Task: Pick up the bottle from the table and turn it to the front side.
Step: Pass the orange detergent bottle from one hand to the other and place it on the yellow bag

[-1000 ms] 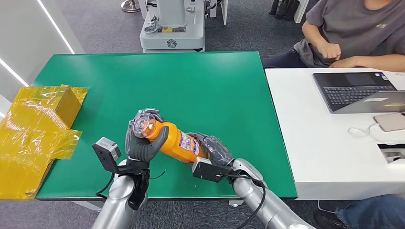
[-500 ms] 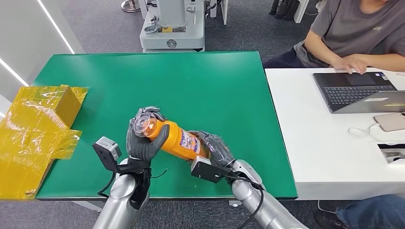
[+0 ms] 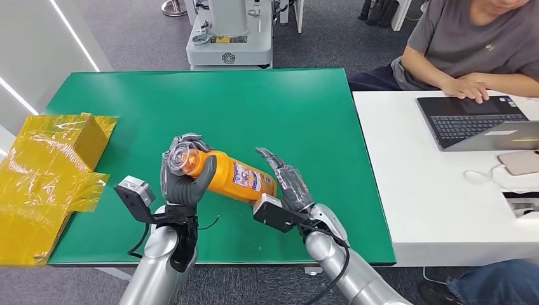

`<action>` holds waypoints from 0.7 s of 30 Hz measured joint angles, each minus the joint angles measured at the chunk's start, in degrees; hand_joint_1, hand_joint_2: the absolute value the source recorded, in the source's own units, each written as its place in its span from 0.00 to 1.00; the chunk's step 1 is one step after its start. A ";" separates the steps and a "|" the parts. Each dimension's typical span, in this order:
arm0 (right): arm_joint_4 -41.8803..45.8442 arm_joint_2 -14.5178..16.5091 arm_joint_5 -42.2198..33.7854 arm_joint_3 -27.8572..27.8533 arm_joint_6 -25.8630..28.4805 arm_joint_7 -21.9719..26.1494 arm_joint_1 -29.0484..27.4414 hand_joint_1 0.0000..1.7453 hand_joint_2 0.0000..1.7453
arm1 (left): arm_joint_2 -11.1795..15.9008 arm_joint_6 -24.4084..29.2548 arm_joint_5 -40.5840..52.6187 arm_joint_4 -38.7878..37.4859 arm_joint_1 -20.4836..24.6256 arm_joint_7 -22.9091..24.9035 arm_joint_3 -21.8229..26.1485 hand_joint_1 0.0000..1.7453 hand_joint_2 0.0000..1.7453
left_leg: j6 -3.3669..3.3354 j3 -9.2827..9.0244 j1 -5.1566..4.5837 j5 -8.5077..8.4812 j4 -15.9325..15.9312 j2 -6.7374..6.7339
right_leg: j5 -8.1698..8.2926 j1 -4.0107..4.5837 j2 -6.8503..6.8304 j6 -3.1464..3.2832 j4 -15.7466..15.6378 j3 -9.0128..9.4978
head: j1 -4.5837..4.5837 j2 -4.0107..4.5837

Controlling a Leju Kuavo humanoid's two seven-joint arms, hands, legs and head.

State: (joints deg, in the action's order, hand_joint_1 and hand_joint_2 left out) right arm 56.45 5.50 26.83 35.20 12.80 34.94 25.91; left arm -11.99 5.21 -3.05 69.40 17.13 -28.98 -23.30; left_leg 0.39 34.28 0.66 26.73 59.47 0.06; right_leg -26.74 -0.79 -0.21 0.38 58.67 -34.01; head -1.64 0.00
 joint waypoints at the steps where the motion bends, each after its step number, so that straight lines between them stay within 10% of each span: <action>1: 0.41 0.05 -0.33 -0.05 0.26 -0.20 0.12 0.00 1.00 | 0.04 0.19 -0.20 0.00 0.00 0.00 0.09 1.00 1.00 | 0.00 0.00 0.00 0.00 0.00 0.02 | 0.00 0.00 -0.02 0.00 0.00 0.00 | 0.01 0.00; 21: 12.62 0.02 -4.29 -1.08 3.90 -0.46 -1.67 0.00 1.00 | 2.62 5.67 1.16 4.91 -0.58 -1.83 3.52 1.00 1.00 | 0.01 0.00 0.00 0.00 -0.01 -0.07 | 0.00 0.00 0.10 0.00 0.00 -0.07 | 0.01 0.00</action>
State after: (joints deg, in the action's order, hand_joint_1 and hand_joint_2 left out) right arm 69.08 5.52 22.54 34.12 16.70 34.48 24.24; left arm -9.37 10.88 -1.90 74.30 16.55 -30.81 -19.78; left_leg 0.40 34.28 0.66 26.73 59.46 -0.02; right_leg -26.74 -0.79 -0.10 0.39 58.67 -34.08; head -1.64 0.00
